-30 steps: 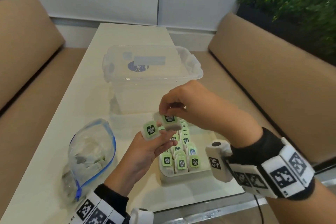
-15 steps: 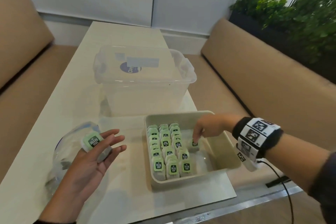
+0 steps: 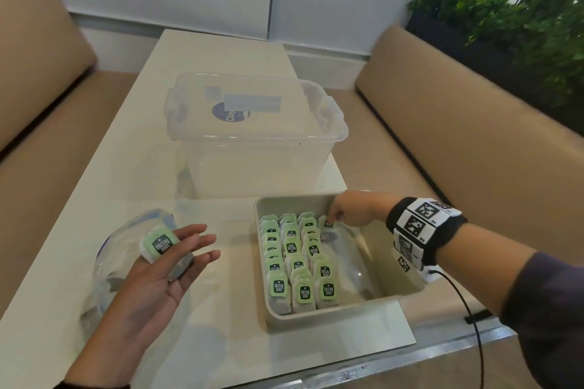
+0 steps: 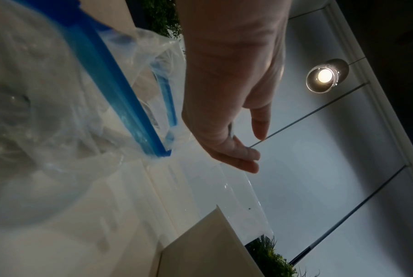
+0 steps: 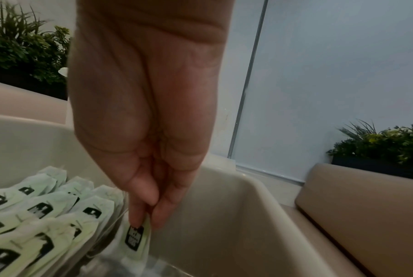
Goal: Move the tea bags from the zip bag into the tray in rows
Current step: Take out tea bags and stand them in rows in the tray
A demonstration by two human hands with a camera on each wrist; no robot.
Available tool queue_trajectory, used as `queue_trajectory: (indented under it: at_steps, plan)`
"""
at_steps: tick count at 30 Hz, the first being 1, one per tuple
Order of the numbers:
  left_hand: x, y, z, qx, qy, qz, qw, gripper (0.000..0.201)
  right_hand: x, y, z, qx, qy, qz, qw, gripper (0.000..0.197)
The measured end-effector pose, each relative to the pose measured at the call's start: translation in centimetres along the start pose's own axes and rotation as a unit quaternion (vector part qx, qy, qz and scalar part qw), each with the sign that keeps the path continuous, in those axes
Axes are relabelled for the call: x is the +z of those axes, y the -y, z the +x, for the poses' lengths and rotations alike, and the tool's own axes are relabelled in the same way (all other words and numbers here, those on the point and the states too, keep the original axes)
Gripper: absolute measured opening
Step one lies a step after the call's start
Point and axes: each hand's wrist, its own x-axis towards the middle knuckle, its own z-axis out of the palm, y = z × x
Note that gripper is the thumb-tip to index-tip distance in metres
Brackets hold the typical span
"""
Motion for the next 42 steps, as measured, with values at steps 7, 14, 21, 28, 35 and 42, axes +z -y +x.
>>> queue_trajectory:
  at_steps: [7,14,21,28,35,42]
  plan:
    - [0.7,0.5,0.4,-0.093,0.06,-0.024,0.994,0.045,0.0,0.2,-0.4,-0.005,-0.001,-0.016,1.0,0.059]
    - [2.8,-0.1,0.1,-0.137,0.138,0.02,0.981,0.054,-3.6,3.1,-4.4,-0.053,-0.089,-0.013,0.995,0.042]
    - [6.2,-1.0,0.1,-0.122,0.258,0.115,0.952,0.069,-7.4,10.9,-9.7,-0.313,-0.2,0.195,0.908,0.024]
    - [7.3,-0.6,-0.5,0.03,0.195,0.142,0.97,0.048,-8.8,10.6,-11.2,-0.279,-0.333,0.217,0.874,0.013]
    - [8.2,0.2,-0.7,0.09,0.145,0.13,0.977,0.027,-9.4,10.8,-12.7,-0.285,-0.369,0.183,0.865,0.017]
    - [6.3,0.2,-0.3,0.063,0.129,0.182,0.973,0.063,-8.1,7.8,-13.1,-0.262,-0.294,0.127,0.911,0.02]
